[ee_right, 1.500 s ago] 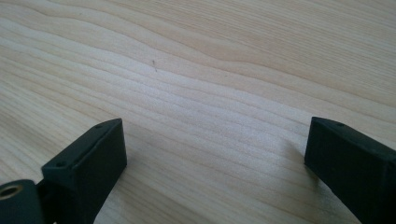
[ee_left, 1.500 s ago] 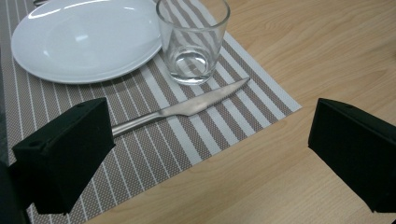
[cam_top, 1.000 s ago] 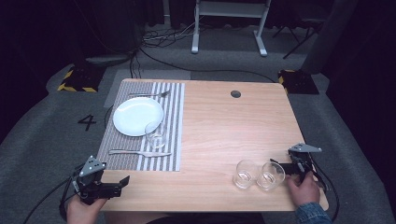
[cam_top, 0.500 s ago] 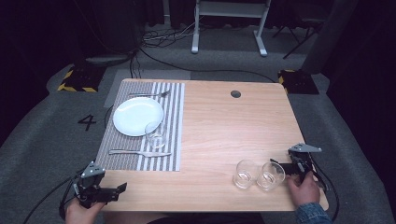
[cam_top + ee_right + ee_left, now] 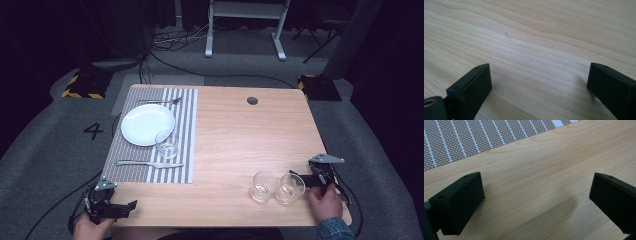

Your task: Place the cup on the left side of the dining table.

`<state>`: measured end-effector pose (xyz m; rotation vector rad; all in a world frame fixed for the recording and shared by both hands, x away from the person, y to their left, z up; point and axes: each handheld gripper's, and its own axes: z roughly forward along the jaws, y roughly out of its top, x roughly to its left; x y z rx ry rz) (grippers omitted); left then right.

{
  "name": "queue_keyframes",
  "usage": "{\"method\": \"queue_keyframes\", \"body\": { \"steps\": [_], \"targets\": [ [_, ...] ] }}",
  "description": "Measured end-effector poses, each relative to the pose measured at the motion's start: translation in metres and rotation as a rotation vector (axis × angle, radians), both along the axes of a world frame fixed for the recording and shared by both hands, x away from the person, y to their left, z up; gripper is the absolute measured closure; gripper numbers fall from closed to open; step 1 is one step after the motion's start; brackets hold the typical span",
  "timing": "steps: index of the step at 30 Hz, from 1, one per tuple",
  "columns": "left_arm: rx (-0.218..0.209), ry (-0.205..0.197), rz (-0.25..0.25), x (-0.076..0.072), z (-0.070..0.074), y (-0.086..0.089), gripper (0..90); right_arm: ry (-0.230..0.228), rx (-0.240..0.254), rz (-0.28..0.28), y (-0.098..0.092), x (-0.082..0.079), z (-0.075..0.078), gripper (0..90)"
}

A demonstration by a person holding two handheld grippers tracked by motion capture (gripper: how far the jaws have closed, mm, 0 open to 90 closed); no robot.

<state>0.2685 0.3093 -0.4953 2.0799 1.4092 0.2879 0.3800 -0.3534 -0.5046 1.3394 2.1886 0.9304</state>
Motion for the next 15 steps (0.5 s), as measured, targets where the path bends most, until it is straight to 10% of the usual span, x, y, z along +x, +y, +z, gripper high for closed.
{"method": "queue_keyframes", "body": {
  "steps": [7,15],
  "targets": [
    [0.034,-0.209,-0.022,-0.003,-0.019,0.0,0.0,0.0,0.0,0.0,0.0,0.0,0.0,6.0],
    [0.022,-0.234,-0.028,-0.004,-0.022,-0.003,0.0,0.0,0.0,0.0,0.0,0.0,0.0,6.0]
  ]
}}
